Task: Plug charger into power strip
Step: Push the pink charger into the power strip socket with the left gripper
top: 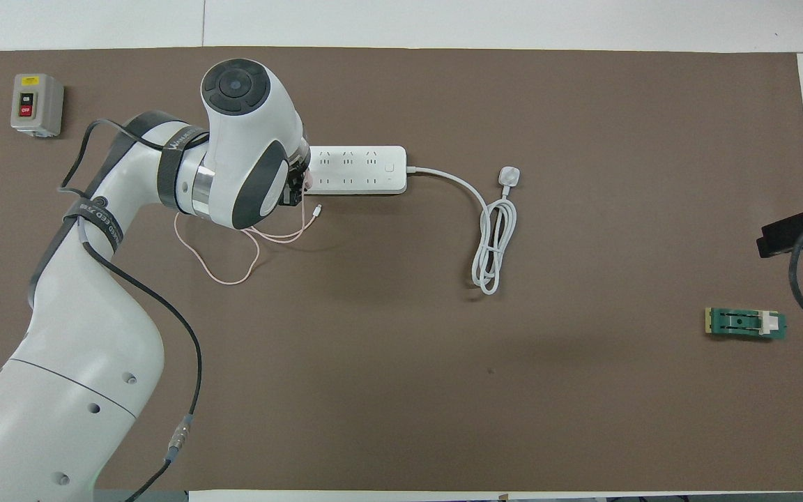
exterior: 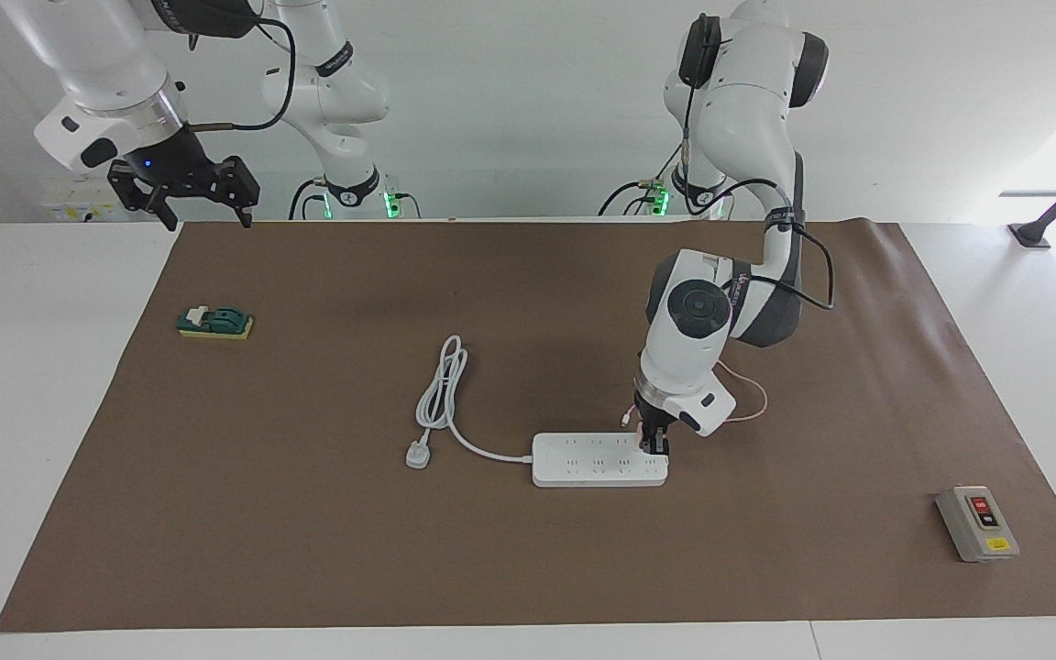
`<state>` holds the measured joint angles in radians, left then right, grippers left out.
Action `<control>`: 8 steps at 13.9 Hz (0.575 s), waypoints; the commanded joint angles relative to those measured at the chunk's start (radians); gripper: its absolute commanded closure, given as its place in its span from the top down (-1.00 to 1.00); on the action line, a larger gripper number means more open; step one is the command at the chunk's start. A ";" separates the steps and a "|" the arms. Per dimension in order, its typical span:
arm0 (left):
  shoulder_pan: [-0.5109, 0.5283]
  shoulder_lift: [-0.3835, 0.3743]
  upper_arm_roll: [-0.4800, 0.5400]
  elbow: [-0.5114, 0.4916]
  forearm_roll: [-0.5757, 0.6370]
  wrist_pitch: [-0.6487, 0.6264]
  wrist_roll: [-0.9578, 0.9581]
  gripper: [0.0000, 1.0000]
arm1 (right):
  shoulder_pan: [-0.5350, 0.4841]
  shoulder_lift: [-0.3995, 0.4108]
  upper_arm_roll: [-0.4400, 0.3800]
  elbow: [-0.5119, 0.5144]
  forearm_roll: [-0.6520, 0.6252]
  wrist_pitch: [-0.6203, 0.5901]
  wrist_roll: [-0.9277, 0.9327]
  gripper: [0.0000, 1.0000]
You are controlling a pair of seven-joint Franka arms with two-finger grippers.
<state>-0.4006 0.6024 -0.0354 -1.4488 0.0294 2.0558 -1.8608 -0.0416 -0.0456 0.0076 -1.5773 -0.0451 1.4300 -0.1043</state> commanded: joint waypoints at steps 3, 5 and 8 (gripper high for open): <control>-0.021 0.057 0.006 -0.018 0.006 0.018 0.000 -1.00 | -0.001 -0.019 0.002 -0.015 0.016 -0.003 0.008 1.00; -0.023 0.053 0.006 -0.016 0.010 0.018 0.005 -1.00 | -0.001 -0.019 0.002 -0.015 0.016 -0.005 0.008 1.00; -0.021 0.027 0.009 -0.008 0.009 0.012 -0.009 0.99 | -0.001 -0.019 0.002 -0.015 0.016 -0.003 0.008 1.00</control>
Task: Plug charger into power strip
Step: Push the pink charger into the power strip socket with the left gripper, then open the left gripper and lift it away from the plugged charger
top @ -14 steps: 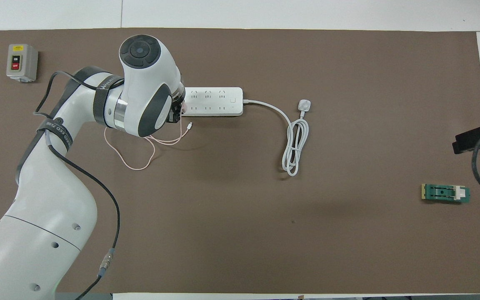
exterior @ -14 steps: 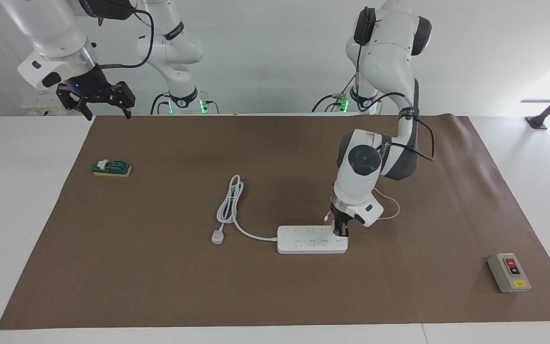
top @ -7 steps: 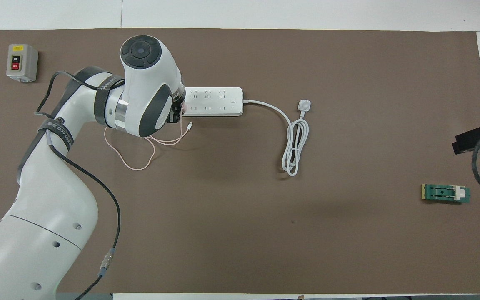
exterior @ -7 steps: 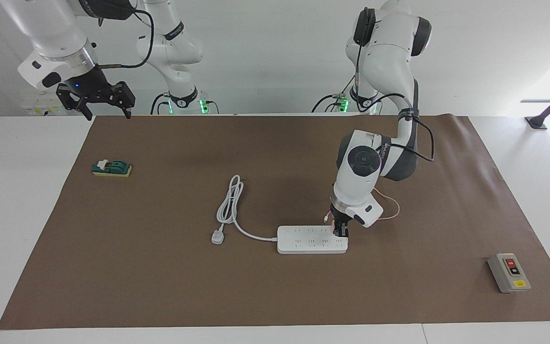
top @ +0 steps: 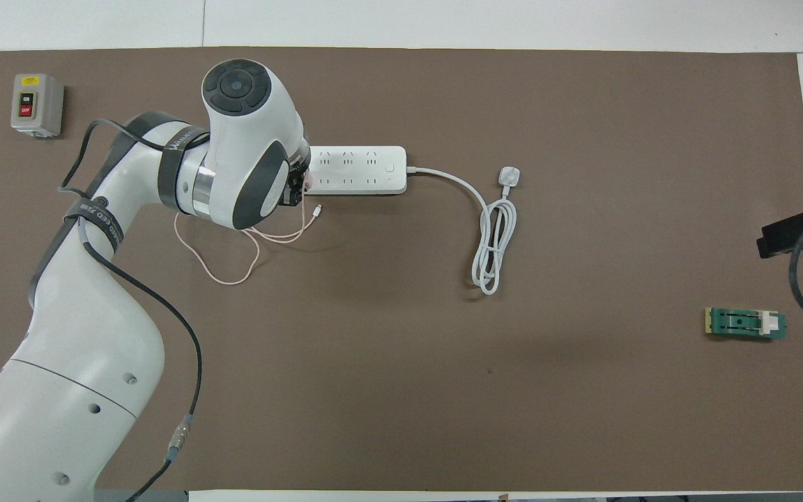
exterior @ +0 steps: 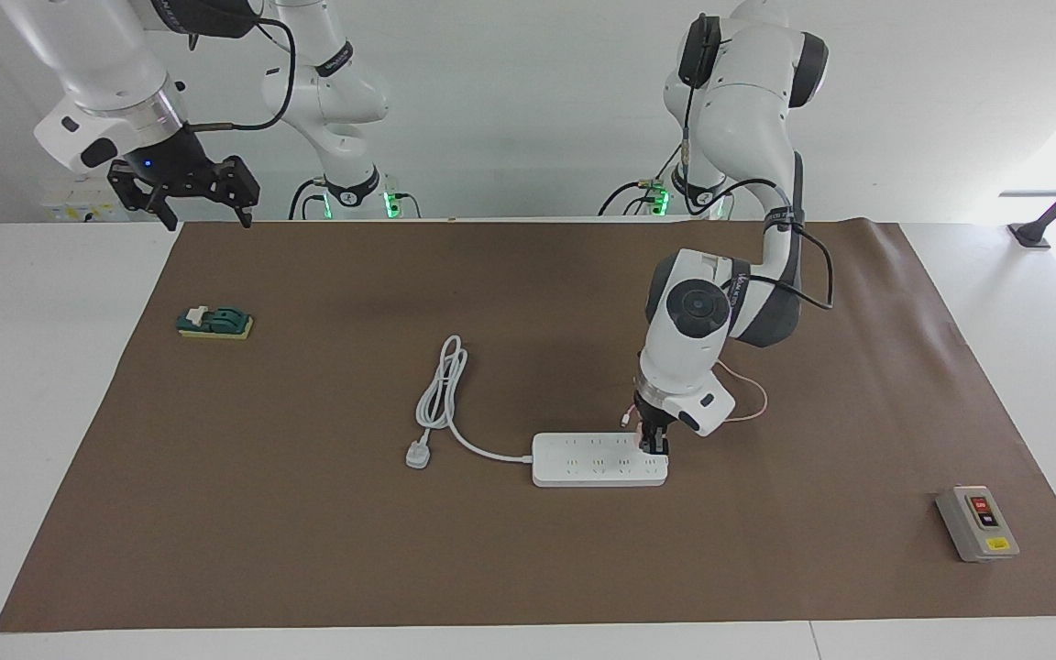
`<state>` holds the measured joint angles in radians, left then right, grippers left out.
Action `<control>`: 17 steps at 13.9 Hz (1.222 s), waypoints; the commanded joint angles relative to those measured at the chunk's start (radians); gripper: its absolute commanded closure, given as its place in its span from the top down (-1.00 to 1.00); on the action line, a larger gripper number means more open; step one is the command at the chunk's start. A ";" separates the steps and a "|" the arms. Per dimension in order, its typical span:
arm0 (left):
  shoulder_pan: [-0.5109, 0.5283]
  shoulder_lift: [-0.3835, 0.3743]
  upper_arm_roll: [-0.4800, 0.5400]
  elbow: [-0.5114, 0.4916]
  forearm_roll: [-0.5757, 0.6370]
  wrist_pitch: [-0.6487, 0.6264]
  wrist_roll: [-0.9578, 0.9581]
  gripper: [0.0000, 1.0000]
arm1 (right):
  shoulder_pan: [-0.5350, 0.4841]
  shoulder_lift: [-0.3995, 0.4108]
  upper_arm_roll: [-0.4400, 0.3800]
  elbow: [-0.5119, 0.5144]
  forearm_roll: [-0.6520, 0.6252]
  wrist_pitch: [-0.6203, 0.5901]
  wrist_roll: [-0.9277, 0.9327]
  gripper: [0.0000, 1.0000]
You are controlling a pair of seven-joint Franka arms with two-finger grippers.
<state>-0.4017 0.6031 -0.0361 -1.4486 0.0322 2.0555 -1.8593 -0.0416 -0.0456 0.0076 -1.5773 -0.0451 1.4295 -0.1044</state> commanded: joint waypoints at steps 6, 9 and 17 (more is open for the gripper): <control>0.038 -0.137 0.016 0.001 0.009 -0.089 0.002 1.00 | -0.003 -0.019 0.002 -0.015 0.016 -0.003 0.008 1.00; 0.081 -0.215 0.018 0.008 0.009 -0.132 0.161 1.00 | -0.003 -0.019 0.002 -0.015 0.016 -0.003 0.008 1.00; 0.352 -0.362 0.015 0.008 0.003 -0.242 1.010 1.00 | -0.003 -0.019 0.002 -0.015 0.016 -0.004 0.008 1.00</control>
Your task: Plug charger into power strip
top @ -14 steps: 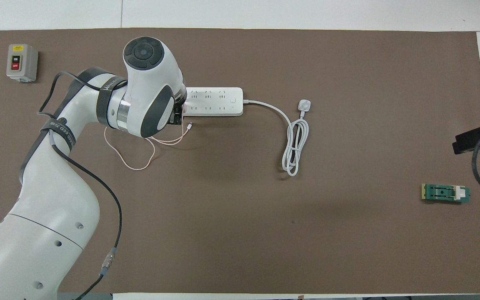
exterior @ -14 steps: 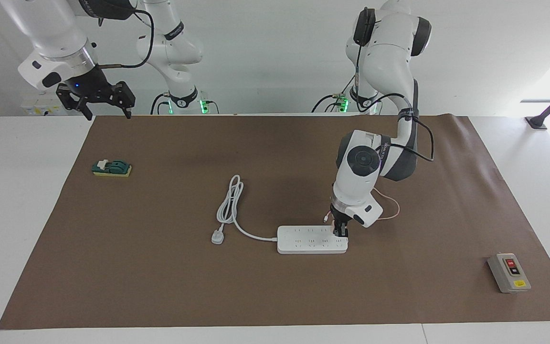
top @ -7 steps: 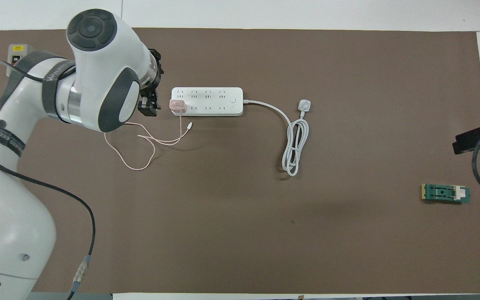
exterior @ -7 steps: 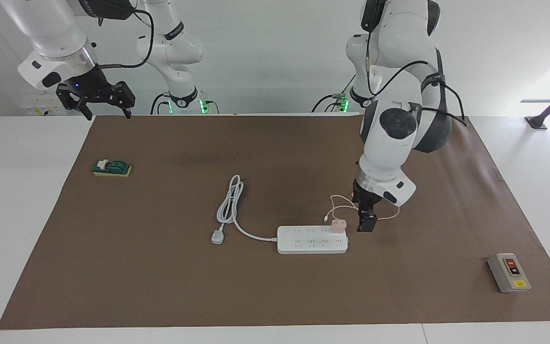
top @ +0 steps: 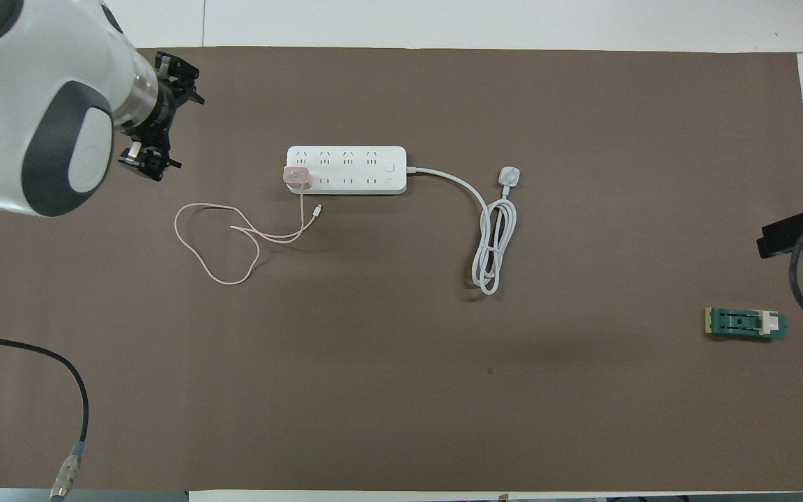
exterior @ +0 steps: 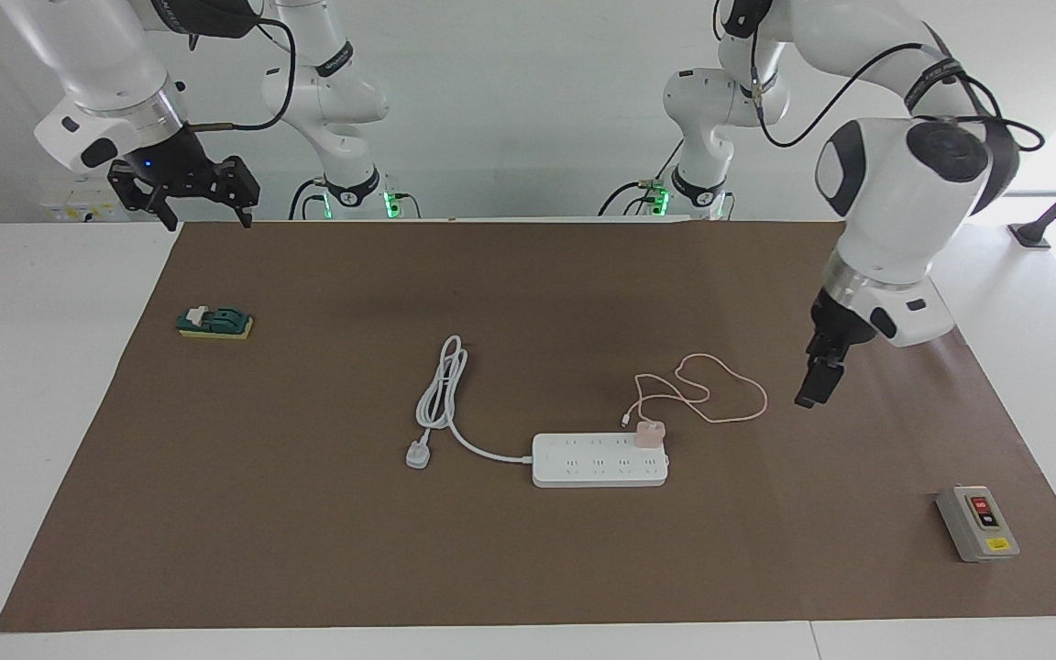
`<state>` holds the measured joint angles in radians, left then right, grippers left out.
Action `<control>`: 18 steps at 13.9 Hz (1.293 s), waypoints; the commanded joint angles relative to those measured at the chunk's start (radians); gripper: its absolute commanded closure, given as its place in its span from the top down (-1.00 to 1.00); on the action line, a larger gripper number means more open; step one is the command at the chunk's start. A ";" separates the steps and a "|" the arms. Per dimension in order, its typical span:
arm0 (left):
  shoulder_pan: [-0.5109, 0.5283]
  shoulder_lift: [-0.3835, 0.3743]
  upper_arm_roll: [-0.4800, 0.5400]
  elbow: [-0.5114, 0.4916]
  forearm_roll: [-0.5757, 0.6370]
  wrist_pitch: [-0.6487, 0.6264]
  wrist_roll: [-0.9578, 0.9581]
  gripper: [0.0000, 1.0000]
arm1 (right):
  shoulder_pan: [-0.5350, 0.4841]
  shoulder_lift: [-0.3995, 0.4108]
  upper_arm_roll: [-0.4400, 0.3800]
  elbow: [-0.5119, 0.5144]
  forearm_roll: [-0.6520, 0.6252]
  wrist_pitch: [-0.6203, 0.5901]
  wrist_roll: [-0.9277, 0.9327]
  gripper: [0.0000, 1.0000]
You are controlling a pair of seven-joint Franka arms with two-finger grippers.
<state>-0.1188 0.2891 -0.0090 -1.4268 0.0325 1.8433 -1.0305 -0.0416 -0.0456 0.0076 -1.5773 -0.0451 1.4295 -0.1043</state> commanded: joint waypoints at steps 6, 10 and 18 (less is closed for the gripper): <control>0.200 -0.139 -0.012 -0.015 0.000 -0.143 0.652 1.00 | -0.001 -0.019 0.002 -0.015 0.016 -0.003 0.008 1.00; 0.220 -0.225 -0.006 -0.008 -0.008 -0.344 0.872 1.00 | -0.003 -0.019 0.002 -0.015 0.016 -0.003 0.008 1.00; 0.151 -0.329 -0.026 -0.165 -0.043 -0.308 0.969 1.00 | -0.003 -0.019 0.002 -0.015 0.016 -0.003 0.008 1.00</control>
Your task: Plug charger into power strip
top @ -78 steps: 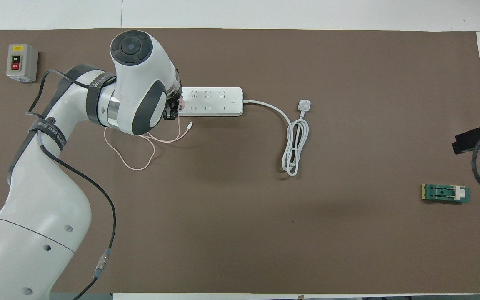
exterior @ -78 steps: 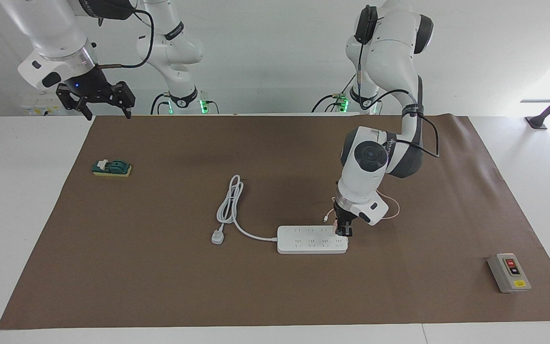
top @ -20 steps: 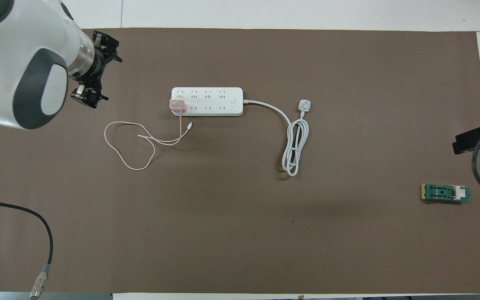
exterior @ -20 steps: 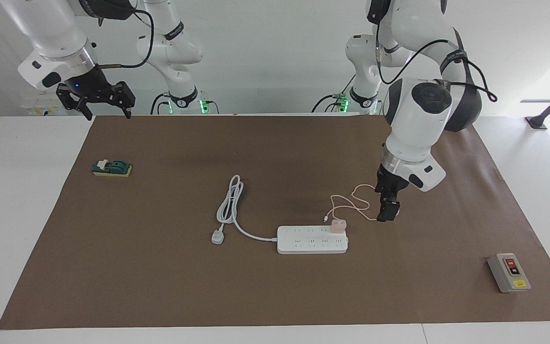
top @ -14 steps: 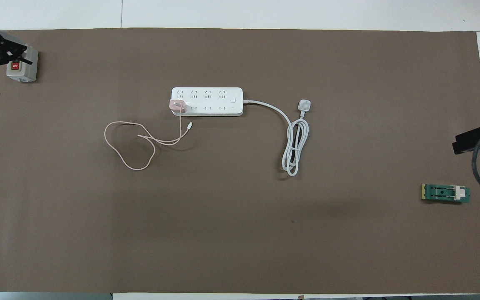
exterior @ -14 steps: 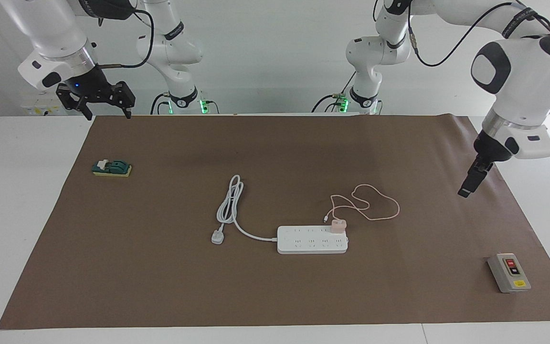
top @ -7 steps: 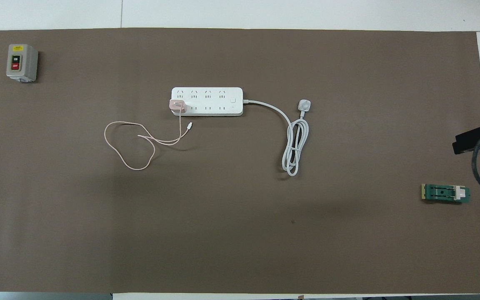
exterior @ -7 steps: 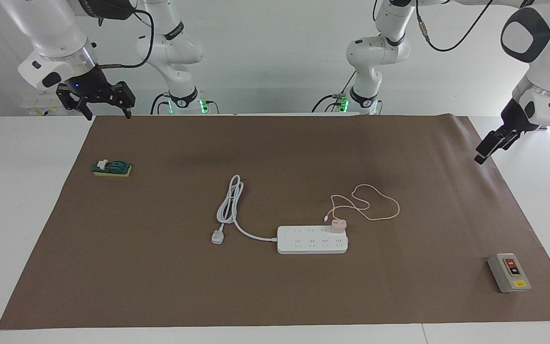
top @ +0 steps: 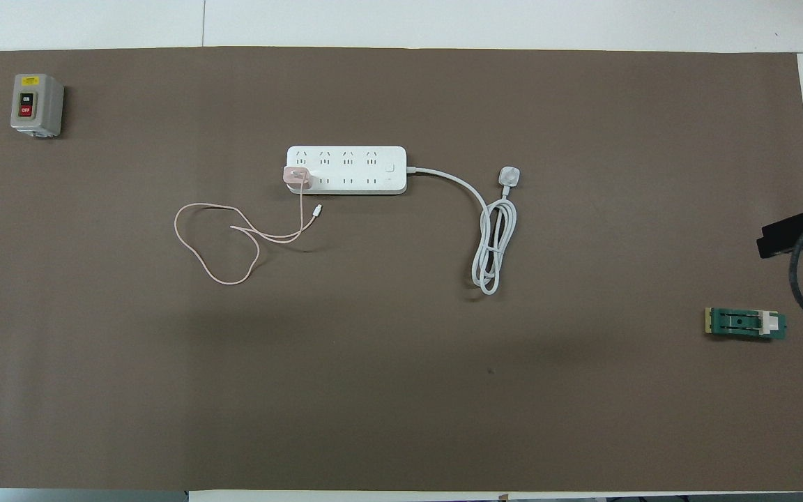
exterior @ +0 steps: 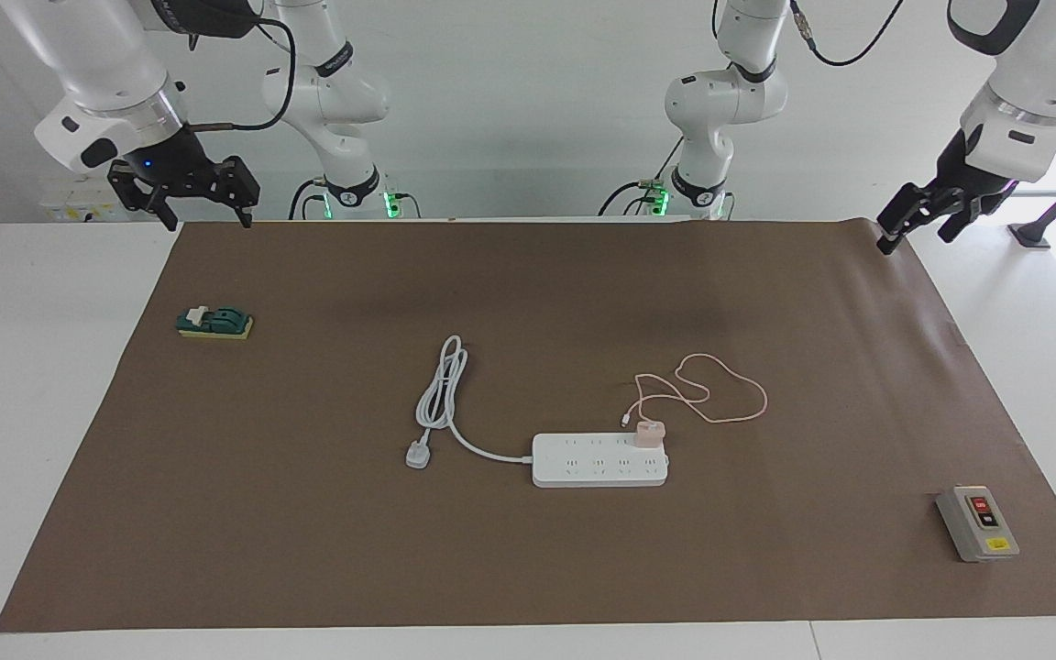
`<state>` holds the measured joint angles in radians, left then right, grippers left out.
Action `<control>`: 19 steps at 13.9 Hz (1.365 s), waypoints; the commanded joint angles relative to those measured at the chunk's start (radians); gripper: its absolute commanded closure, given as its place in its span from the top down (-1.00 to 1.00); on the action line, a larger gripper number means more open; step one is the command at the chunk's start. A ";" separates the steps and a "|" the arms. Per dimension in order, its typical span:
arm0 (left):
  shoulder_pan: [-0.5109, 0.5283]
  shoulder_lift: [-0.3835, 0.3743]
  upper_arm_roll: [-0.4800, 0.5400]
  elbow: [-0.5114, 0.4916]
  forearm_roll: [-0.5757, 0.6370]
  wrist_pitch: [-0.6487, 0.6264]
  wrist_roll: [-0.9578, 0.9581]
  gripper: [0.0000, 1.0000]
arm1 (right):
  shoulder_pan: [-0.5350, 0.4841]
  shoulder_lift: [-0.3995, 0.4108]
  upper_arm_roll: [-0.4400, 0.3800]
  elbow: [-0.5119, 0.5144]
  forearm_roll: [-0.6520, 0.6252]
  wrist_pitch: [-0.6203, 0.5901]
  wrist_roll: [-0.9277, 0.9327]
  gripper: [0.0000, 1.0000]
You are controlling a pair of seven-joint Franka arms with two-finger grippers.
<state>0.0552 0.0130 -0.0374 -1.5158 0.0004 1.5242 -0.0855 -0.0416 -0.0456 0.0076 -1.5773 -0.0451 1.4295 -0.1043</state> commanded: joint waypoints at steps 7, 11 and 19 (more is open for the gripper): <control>-0.074 -0.088 -0.013 -0.116 -0.016 0.002 0.053 1.00 | -0.003 -0.019 0.002 -0.015 0.016 -0.003 0.008 1.00; -0.094 -0.113 -0.013 -0.119 -0.017 0.005 0.125 1.00 | -0.004 -0.019 0.000 -0.015 0.016 -0.003 0.008 1.00; -0.124 -0.126 -0.013 -0.133 -0.022 -0.012 0.086 1.00 | -0.007 -0.019 0.000 -0.015 0.016 -0.003 0.008 1.00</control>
<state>-0.0485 -0.0740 -0.0637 -1.6041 -0.0099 1.5177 0.0151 -0.0419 -0.0456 0.0066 -1.5773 -0.0451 1.4295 -0.1043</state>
